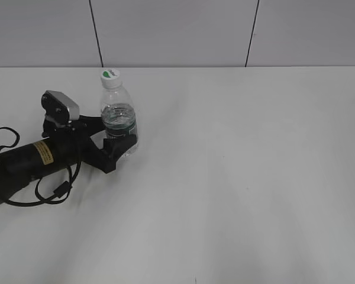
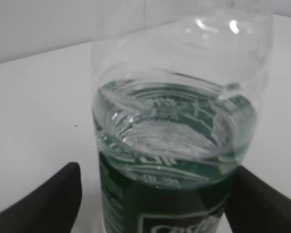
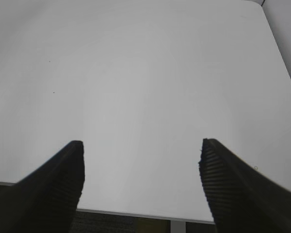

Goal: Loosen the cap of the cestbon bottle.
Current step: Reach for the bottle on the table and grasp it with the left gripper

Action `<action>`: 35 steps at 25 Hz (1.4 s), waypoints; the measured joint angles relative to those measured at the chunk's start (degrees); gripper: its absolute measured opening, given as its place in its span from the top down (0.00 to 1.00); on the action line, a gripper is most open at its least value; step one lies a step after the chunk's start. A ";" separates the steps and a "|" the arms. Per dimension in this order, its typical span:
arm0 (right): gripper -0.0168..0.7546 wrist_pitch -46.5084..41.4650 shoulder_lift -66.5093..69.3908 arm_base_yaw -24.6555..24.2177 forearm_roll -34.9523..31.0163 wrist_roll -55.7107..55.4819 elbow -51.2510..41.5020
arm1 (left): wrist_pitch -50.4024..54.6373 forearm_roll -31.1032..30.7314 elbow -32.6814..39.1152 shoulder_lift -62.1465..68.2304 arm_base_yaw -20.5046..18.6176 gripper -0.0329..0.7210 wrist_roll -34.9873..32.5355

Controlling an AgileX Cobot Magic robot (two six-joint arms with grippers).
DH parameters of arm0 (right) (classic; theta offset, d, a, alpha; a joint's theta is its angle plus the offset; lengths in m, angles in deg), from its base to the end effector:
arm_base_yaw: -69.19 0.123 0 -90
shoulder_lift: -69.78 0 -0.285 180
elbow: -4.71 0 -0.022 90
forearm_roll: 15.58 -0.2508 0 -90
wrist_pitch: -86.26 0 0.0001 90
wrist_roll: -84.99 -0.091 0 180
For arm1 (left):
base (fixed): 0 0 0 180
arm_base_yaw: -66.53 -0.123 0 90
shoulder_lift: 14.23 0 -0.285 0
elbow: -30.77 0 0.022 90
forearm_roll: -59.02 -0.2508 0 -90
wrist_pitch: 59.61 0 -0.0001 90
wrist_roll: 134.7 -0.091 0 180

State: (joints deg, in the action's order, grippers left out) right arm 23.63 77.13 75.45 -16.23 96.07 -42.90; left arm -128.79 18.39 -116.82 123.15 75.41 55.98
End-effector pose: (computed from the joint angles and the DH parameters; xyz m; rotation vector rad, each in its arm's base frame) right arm -0.0094 -0.0001 0.2792 -0.3103 2.0289 -0.0387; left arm 0.3324 -0.1080 0.0526 0.6852 1.7109 -0.6364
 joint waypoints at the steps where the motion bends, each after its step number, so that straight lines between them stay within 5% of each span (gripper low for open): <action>1: 0.25 0.00 0.00 0.00 0.00 0.00 0.00 | 0.00 0.00 -0.40 0.32 0.06 0.25 0.40; 35: 0.25 0.00 0.00 0.00 0.00 0.00 0.00 | 0.05 -2.72 -8.17 2.77 0.19 0.24 5.50</action>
State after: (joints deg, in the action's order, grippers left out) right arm 23.63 77.13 75.45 -16.23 96.07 -42.90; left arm -128.74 15.67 -124.99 125.92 75.60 61.48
